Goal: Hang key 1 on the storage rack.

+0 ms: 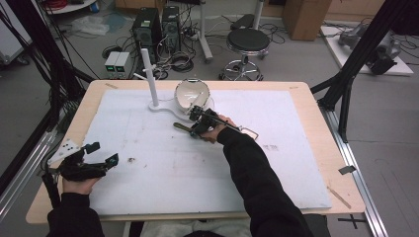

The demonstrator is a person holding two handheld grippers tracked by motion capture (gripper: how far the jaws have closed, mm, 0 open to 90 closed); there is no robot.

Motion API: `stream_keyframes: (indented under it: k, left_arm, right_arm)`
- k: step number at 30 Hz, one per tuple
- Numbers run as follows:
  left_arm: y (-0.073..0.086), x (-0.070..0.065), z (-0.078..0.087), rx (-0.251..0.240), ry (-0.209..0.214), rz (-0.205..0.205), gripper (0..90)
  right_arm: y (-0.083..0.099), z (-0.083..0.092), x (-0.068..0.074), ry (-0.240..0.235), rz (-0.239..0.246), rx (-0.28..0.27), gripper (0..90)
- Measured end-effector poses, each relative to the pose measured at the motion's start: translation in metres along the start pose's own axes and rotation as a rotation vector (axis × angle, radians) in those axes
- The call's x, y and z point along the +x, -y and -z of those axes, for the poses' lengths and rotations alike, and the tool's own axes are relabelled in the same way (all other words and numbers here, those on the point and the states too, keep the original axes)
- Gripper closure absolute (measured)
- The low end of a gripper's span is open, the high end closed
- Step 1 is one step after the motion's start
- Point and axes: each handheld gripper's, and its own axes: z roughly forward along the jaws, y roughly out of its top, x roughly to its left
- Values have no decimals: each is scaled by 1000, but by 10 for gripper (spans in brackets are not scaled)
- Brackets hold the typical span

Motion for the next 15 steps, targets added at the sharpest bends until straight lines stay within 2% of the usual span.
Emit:
stream_keyframes:
  k: [11, 15]
  left_arm:
    - [0, 0, 1, -1, 1, 1, 48]
    - [0, 0, 1, -3, 3, 2, 48]
  right_arm:
    - [-1, 15, 5, 1, -14, -14, 727]
    - [-4, 23, 8, 2, -5, -36, 727]
